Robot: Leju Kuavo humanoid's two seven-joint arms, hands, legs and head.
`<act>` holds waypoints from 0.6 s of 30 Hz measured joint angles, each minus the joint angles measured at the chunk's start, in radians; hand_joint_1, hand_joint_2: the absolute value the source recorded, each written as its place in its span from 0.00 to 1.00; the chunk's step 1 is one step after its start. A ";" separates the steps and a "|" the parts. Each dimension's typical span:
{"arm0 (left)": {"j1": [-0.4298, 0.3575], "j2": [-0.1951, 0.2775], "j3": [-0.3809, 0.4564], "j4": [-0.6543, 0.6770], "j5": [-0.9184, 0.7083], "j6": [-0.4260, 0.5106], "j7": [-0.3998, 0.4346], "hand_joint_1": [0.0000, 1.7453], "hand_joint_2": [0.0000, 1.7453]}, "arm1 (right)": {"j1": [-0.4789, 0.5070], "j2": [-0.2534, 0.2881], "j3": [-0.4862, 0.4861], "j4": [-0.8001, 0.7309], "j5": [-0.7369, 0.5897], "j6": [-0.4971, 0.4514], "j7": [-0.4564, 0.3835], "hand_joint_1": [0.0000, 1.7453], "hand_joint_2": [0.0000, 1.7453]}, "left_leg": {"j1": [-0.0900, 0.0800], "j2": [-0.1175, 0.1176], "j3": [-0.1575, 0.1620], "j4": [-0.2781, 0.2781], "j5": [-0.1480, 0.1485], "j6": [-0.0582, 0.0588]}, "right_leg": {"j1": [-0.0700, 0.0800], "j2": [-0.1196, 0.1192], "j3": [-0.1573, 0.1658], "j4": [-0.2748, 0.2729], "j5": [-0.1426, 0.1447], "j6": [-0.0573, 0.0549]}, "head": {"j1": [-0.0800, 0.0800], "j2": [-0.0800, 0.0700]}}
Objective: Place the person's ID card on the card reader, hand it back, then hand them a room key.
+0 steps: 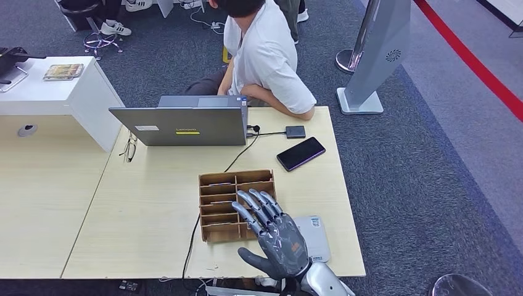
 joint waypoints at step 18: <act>0.001 0.000 0.000 0.000 0.006 -0.001 0.021 0.00 0.00 | -0.002 -0.012 0.018 0.077 0.118 0.044 0.108 0.00 1.00 | 0.000 0.000 0.000 0.000 0.000 0.000 | 0.000 0.000 0.000 0.000 0.000 0.000 | 0.000 0.000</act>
